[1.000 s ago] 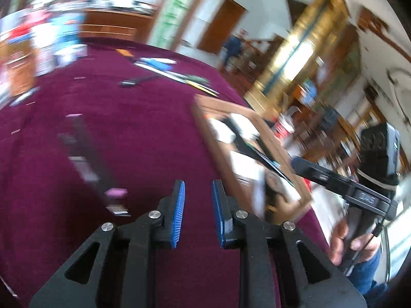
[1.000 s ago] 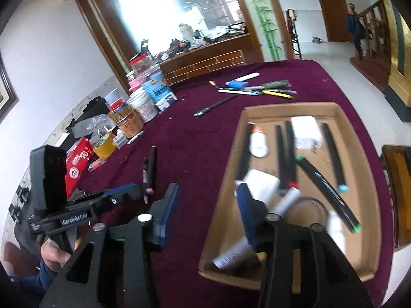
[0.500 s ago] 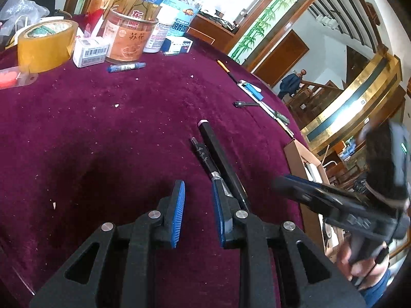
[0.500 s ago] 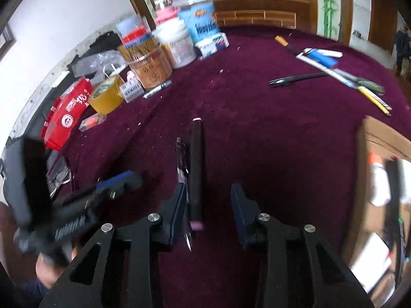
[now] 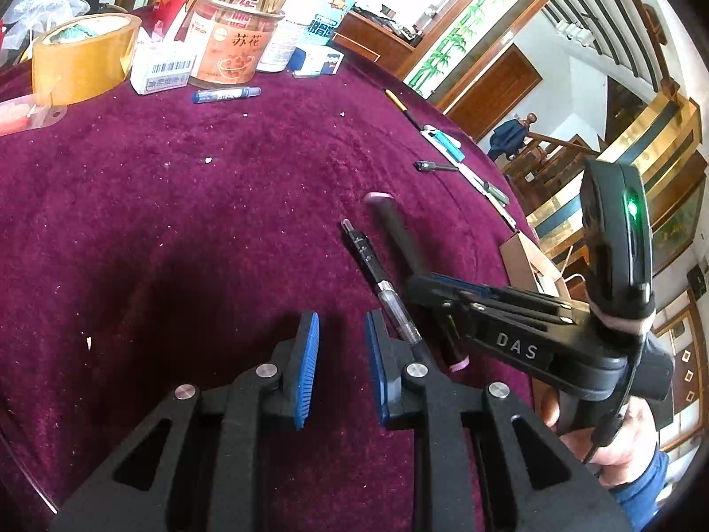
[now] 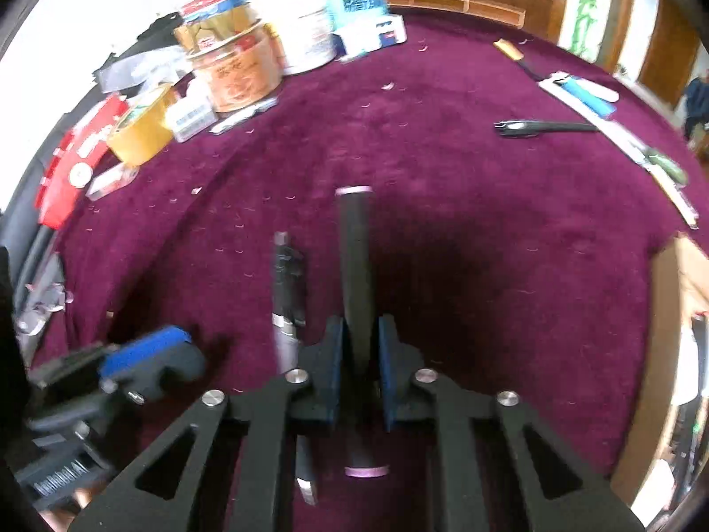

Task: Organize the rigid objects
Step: 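Grasp the pink-capped black marker with the right gripper while the left approaches a pen, then grasp the black ballpoint pen with the left gripper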

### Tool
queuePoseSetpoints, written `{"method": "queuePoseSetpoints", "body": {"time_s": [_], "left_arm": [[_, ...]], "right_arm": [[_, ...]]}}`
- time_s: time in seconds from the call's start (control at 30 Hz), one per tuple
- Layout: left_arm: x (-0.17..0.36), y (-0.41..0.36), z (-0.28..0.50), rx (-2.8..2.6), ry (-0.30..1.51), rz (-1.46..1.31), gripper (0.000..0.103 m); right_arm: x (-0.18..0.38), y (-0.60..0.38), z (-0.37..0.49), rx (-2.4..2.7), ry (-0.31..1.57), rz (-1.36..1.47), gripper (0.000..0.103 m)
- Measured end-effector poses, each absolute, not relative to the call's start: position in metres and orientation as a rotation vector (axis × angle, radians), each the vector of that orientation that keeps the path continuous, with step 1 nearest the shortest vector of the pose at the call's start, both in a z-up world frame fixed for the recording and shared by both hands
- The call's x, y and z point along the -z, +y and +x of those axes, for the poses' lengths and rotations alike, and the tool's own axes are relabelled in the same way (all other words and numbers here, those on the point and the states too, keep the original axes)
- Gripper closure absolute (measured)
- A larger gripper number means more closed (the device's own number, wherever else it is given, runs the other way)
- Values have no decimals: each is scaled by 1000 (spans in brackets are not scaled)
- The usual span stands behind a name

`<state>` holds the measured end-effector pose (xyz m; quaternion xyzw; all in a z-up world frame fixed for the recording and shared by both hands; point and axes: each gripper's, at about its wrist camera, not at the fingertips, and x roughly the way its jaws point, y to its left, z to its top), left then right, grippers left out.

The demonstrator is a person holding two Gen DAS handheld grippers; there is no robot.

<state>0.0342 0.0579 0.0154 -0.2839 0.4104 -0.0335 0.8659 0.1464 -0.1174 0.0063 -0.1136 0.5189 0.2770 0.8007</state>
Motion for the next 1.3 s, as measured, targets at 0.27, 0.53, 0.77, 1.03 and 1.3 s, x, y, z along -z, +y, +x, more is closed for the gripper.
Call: {"method": "queuePoseSetpoints", "body": {"time_s": [0.27,0.53,0.77,1.03,1.3], "left_arm": [[-17,51,41,155,856,-621,85],[-24,28,58,119,937,-622,74],[-29,5,81,-24,983,-473,57],[-19,-8,89,-24,1002,-288,86],[-27,-7,67,27,992,-199,93]], "right_arm": [[-17,-175,125,-614,994,-115,91],[-20,-179,117,-731,987,-11,91],[-35,-200,116,-686,927,72,91],[-40,-212,123,-662,911,128,91],[-37,-209,121,-674,921,114,91]]}}
